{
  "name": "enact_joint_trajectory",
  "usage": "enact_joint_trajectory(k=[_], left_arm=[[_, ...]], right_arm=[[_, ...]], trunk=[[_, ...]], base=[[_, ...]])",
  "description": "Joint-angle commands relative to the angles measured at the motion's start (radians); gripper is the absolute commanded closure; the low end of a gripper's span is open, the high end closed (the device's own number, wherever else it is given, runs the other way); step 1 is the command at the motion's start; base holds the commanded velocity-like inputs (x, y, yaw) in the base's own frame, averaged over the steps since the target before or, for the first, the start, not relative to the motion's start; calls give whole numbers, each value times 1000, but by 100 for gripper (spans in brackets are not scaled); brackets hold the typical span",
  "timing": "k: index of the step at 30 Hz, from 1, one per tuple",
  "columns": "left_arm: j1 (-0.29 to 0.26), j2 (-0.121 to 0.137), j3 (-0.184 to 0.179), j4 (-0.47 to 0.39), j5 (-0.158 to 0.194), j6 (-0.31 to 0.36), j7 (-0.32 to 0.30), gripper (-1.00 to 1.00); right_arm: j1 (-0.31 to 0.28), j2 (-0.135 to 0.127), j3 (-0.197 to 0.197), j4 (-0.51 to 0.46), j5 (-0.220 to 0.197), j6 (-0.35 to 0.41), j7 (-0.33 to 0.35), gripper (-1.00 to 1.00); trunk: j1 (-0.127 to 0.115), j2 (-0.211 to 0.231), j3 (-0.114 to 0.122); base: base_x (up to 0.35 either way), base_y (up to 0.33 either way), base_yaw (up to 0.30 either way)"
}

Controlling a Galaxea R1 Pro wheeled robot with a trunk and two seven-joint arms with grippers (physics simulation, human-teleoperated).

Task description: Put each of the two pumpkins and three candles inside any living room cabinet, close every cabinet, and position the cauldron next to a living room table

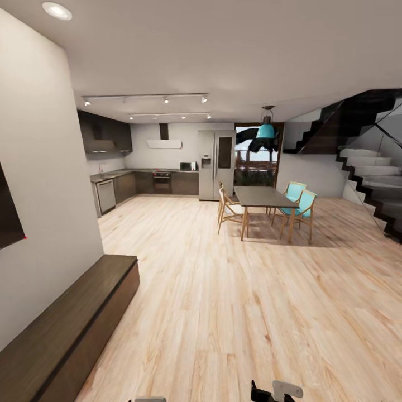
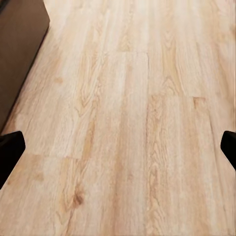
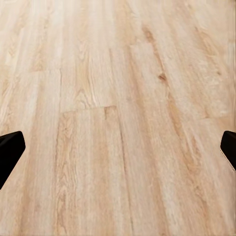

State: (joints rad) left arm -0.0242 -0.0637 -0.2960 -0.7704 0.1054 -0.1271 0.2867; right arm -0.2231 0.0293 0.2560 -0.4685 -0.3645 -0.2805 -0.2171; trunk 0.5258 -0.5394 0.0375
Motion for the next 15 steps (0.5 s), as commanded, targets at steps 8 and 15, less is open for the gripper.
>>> enact_joint_trajectory(k=[8, 15], left_arm=[[0, 1, -5, 1, 11, -5, 6, -100], [0, 1, -5, 2, 11, -5, 7, -100]], right_arm=[[-1, -2, 8, 2, -9, -5, -2, -100], [-1, -2, 9, 2, -8, -5, -2, -100]], trunk=[[1, 0, 4], [1, 0, 7]], base=[[272, -136, -272], [297, -101, -271]])
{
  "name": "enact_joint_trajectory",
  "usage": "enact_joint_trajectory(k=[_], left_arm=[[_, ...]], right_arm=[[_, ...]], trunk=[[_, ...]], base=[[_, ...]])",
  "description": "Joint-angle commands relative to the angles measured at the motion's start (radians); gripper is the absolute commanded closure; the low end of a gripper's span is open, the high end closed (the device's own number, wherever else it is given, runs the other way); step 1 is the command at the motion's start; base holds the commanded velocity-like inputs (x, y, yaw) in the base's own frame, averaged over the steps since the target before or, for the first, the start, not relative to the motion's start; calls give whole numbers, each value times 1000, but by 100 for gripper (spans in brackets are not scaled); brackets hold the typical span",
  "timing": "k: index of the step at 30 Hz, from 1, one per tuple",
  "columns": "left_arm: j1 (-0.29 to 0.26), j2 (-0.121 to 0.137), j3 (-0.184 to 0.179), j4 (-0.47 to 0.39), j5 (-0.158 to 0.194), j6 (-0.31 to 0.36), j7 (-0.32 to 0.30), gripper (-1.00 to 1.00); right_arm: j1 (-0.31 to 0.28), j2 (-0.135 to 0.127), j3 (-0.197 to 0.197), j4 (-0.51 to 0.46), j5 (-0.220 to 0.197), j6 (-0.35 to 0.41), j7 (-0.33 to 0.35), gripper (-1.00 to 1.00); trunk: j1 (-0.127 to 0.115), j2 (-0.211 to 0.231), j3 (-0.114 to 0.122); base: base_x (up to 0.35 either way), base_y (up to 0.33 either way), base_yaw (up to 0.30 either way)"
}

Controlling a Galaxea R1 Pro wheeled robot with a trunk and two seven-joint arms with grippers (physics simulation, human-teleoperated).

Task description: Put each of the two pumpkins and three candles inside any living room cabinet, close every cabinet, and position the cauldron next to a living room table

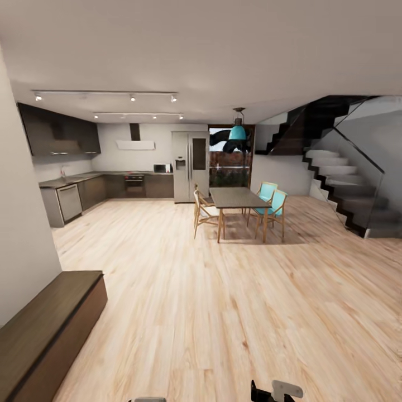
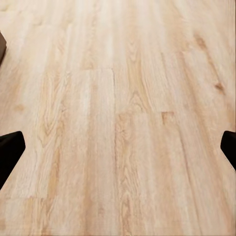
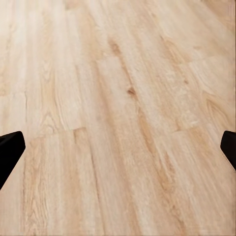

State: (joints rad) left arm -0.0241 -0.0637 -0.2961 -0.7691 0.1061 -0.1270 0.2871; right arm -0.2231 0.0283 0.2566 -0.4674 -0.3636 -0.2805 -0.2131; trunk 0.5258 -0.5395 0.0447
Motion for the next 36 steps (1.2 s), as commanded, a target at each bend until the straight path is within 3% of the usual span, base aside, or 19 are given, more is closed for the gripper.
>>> enact_joint_trajectory(k=[1, 10, 17, 36], left_arm=[[0, 1, -5, 1, 10, -5, 6, -100], [0, 1, -6, 8, 10, -4, 6, -100], [0, 1, -5, 47, 12, -5, 7, -100], [0, 1, -5, 50, 12, -5, 7, -100]], right_arm=[[-1, -1, 9, 1, -9, -5, -6, -100], [-1, 8, 2, -2, -12, -1, -10, -100], [-1, 8, 0, -1, -13, 1, -11, -100], [-1, 9, 0, -1, -12, 1, -11, -100]], trunk=[[1, 0, 0], [1, 0, -5], [1, 0, -15], [1, 0, -46]], base=[[303, -84, -199], [305, -80, -26], [306, -49, 11], [309, -2, 0]])
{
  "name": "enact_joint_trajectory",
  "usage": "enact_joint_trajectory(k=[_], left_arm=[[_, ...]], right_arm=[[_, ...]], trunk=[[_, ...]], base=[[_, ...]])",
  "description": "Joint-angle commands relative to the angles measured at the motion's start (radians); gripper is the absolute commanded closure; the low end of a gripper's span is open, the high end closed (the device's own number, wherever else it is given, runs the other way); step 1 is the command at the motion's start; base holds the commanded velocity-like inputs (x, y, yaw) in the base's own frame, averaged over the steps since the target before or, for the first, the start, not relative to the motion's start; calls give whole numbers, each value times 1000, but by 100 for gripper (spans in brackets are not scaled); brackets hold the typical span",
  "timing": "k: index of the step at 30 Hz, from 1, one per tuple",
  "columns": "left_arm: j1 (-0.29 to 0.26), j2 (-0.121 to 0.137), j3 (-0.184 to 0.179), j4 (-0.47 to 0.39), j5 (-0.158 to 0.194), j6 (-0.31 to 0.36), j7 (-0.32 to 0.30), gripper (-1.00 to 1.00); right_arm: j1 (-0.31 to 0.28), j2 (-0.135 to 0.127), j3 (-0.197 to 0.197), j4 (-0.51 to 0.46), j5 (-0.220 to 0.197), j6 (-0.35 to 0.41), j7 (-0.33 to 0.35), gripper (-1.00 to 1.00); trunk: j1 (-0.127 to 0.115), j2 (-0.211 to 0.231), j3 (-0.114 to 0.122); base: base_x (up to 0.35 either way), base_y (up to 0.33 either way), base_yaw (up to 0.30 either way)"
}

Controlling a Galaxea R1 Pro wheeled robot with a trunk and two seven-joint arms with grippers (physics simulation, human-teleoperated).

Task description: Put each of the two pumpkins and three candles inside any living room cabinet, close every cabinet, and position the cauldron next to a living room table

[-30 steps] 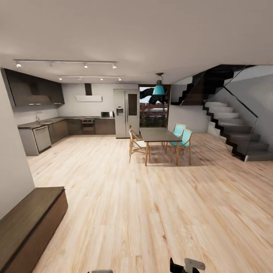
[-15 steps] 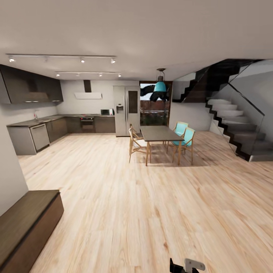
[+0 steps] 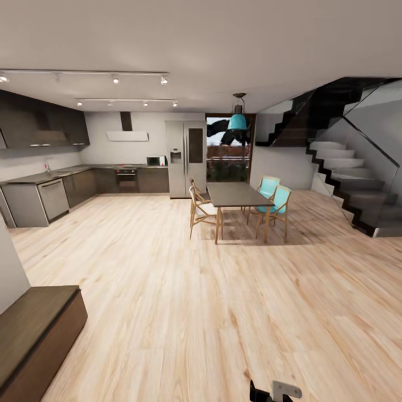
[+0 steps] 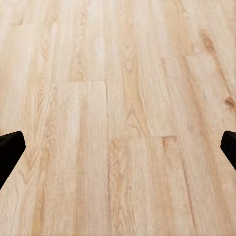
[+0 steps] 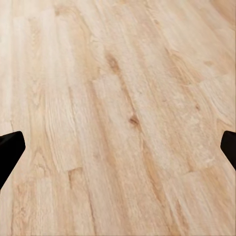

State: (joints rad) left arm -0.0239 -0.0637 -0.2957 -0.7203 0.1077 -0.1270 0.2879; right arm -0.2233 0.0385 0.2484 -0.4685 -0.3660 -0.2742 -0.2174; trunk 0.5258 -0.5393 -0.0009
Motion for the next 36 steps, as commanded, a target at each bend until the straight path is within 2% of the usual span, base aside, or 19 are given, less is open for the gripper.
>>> enact_joint_trajectory(k=[1, 16, 18, 21, 36], left_arm=[[-1, 1, -6, 1, 10, -5, 7, -100], [-1, 1, -6, 1, 10, -5, 7, -100], [-1, 1, -6, 1, 10, -5, 7, -100], [-1, 1, -6, 2, 10, -5, 7, -100], [-1, 1, -6, 2, 9, -5, 6, -100]], right_arm=[[-1, -1, 9, 1, -10, -5, -7, -100], [-1, 0, 9, 1, -9, -4, -7, -100], [-1, -1, 9, 0, -10, 55, -6, -100], [-1, -1, 8, -1, -10, 84, -6, -100], [-1, -1, 8, -3, -10, 94, -6, -100]], trunk=[[1, 0, -2], [1, 0, -26], [1, 0, -30], [1, 0, -35], [1, 0, -47]], base=[[310, 0, 0], [310, 0, 0], [310, 0, 0], [310, 0, 0], [310, 0, -90]])
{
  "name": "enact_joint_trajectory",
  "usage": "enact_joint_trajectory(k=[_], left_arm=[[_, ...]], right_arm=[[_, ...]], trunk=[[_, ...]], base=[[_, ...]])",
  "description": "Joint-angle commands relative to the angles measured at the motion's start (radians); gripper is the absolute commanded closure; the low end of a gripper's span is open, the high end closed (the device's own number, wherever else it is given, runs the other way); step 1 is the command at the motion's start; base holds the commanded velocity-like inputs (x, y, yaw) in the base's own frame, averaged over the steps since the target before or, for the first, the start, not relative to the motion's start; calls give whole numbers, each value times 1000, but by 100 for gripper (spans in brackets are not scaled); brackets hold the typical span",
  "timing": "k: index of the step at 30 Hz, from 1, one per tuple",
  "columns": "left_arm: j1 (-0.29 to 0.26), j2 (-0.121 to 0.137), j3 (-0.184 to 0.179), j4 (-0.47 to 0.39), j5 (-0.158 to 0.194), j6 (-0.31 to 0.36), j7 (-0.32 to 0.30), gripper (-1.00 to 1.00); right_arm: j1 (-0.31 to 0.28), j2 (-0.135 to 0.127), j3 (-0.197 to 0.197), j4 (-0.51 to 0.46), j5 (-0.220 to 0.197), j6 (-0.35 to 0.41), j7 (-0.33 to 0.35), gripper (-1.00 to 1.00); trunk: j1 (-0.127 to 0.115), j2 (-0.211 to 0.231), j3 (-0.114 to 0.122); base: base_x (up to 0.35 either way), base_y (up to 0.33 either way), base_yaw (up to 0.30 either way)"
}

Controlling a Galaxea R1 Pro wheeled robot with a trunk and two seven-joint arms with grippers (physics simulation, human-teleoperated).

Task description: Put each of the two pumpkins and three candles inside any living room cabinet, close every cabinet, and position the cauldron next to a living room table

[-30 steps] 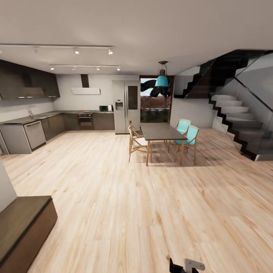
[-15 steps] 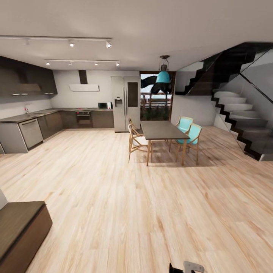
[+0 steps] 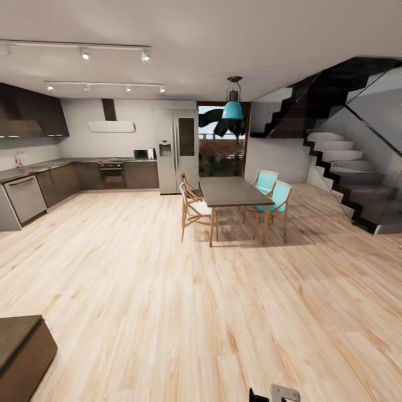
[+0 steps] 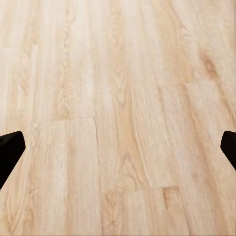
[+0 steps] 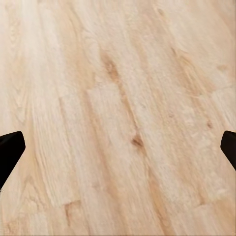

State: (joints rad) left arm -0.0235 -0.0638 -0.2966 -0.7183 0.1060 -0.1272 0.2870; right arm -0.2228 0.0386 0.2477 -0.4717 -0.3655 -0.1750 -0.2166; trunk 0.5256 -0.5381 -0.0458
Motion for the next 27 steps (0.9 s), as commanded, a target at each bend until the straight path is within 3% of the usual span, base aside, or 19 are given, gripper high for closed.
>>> enact_joint_trajectory(k=[1, 7, 27], left_arm=[[-1, 1, -6, 0, 11, -5, 7, -100], [-1, 1, -6, 0, 11, -5, 7, -100], [-1, 1, -6, 0, 11, -5, 8, -100]], right_arm=[[-1, -1, 9, 0, -10, -6, -8, -100], [-1, -2, 8, 1, -11, -5, -6, -100], [-1, -2, 7, 2, -11, -4, -6, -100]], trunk=[[1, -2, -2], [1, -2, -3], [1, -2, -18]], base=[[310, 0, -42], [310, 0, -137], [310, 0, -248]])
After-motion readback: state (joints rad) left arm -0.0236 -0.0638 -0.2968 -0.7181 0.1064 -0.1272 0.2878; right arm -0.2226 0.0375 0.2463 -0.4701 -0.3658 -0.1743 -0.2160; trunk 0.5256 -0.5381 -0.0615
